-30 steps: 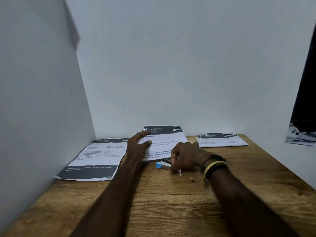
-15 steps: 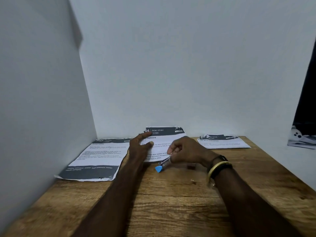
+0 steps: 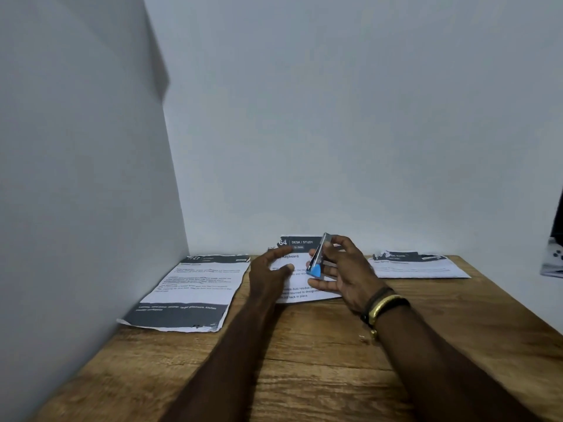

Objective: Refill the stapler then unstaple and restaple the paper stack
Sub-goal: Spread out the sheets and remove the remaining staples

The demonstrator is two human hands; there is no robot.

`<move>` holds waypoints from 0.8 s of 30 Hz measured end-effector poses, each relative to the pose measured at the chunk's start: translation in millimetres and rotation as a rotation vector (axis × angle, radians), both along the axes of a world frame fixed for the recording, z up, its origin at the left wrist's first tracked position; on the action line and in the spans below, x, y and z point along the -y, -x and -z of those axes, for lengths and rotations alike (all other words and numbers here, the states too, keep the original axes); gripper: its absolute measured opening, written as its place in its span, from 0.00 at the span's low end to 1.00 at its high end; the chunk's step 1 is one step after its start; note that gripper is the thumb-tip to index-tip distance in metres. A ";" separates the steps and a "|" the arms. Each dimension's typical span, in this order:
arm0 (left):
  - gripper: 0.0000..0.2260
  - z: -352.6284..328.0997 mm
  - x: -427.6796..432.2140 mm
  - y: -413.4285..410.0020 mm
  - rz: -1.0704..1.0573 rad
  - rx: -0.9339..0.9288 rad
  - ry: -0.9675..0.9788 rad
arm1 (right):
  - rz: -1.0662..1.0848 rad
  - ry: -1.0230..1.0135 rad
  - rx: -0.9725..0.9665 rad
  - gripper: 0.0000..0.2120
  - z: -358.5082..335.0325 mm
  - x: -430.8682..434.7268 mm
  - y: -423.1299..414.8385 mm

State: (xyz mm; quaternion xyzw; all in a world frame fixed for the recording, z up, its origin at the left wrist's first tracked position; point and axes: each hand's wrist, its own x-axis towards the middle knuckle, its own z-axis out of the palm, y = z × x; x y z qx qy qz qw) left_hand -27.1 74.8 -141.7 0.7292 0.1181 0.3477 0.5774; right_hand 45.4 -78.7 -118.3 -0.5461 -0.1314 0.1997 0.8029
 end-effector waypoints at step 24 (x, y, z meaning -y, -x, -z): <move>0.16 3.6 7.1 -4.5 -0.003 0.037 0.000 | 0.265 -0.058 0.396 0.21 -24.5 -33.2 -15.1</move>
